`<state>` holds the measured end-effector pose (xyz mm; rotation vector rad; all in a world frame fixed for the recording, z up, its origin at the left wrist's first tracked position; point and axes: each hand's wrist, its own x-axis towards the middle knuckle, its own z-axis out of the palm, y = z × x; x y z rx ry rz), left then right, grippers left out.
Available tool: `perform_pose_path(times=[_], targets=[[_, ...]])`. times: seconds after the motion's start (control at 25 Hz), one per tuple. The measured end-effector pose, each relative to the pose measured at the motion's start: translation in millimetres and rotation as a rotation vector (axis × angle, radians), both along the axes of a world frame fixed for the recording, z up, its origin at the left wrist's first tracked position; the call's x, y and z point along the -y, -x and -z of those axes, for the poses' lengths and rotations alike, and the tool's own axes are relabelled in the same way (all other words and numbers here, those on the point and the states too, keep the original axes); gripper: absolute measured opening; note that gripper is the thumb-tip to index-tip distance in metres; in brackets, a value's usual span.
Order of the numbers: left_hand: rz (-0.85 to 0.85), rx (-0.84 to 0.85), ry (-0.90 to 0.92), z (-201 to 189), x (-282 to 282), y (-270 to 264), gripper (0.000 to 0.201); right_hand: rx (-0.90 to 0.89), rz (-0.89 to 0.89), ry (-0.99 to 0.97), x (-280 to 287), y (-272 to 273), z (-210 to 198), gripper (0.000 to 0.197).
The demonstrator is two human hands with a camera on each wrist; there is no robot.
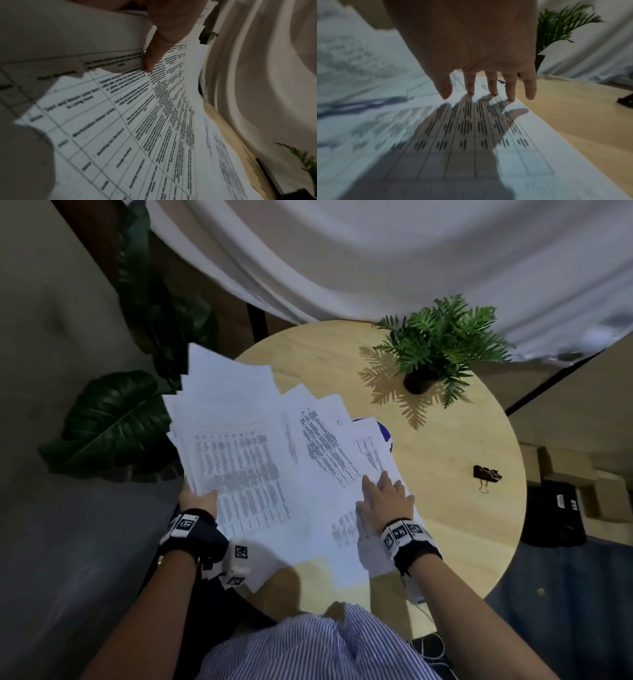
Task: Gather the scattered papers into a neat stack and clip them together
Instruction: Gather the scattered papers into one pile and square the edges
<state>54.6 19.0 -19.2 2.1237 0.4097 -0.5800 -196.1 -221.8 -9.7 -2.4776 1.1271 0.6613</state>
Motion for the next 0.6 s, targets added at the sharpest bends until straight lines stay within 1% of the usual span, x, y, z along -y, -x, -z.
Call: perform_pose_path(times=[0.04,0.08,0.12,0.16,0.2,0.24,0.28,0.32,0.36,0.44,0.48,0.52,0.56,0.6], targets=[[0.000,0.005,-0.017,2.1,-0.2,-4.0,0.063,0.010,-0.028,0.040,-5.3,2.7,-5.5,0.047],[0.017,0.005,-0.032,-0.4,0.3,-5.2,0.062,0.058,-0.041,0.086,-10.2,6.2,-10.1,0.040],[0.033,-0.001,-0.046,-2.7,1.0,-5.4,0.061,0.137,-0.008,0.119,-9.8,9.0,-13.5,0.035],[0.051,-0.008,-0.050,-1.6,0.1,-5.9,0.060,0.235,0.107,0.141,-6.1,10.2,-17.5,0.036],[0.076,-0.014,-0.061,-1.5,-0.3,-5.1,0.058,0.305,0.296,0.119,5.2,10.2,-13.9,0.046],[0.110,-0.013,-0.070,0.0,-1.1,-4.1,0.057,0.362,0.491,0.075,18.4,8.6,-10.5,0.062],[0.155,-0.012,-0.083,1.3,-0.7,-2.5,0.056,0.401,0.636,0.000,30.5,6.5,-8.3,0.078],[0.216,-0.004,-0.108,4.0,-1.2,-0.7,0.056,0.442,0.712,-0.081,38.5,0.6,-5.6,0.089],[0.271,-0.002,-0.127,1.7,0.2,3.3,0.056,0.461,0.747,-0.164,42.7,-7.2,-5.6,0.093],[0.330,0.002,-0.138,-1.1,1.3,9.8,0.057,0.420,0.756,-0.293,37.9,-31.9,-4.5,0.088],[0.345,0.004,-0.135,-1.5,1.3,13.4,0.058,0.379,0.746,-0.309,34.6,-42.0,-2.4,0.086],[0.354,0.004,-0.131,-0.8,-0.3,15.0,0.058,0.301,0.722,-0.301,29.5,-52.1,1.4,0.084],[0.361,-0.012,-0.130,0.4,-0.6,16.7,0.058,0.201,0.666,-0.248,25.1,-59.1,2.4,0.075],[0.360,-0.036,-0.122,1.8,-0.8,17.7,0.056,0.101,0.597,-0.189,22.3,-63.6,6.2,0.062]])
